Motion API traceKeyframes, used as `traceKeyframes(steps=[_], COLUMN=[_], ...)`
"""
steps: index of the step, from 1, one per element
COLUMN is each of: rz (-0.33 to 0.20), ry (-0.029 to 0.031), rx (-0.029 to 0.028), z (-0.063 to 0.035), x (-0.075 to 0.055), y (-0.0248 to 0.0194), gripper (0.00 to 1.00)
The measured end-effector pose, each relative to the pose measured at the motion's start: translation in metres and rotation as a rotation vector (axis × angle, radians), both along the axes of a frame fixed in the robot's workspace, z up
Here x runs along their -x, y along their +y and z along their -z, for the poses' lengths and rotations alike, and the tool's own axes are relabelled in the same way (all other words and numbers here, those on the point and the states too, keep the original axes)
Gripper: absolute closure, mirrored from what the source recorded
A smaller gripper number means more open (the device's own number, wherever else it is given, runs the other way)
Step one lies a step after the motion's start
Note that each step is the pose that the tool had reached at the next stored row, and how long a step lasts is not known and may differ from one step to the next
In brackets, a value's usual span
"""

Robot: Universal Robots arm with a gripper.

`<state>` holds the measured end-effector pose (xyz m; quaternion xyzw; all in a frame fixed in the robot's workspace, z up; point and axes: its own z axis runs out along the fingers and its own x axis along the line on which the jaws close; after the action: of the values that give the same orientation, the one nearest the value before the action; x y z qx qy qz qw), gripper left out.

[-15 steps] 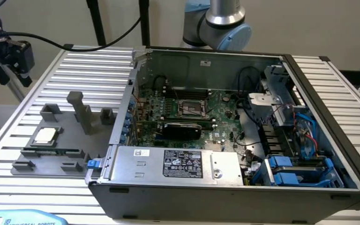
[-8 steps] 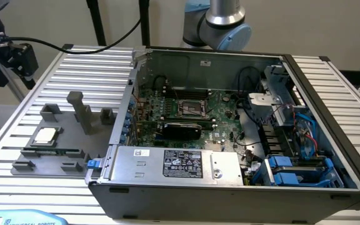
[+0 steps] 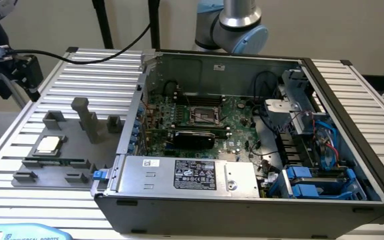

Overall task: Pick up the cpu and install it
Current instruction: 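Pick up the cpu and move it towards the insertion slot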

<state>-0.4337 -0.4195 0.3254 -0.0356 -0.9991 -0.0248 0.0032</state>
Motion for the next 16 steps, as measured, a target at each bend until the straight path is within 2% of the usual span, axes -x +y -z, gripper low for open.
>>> traceKeyframes(steps=[16], rz=[-0.006], ry=[0.0000], rx=[0.0003], z=[0.0291], x=[0.000], y=[-0.0031], gripper=[0.35])
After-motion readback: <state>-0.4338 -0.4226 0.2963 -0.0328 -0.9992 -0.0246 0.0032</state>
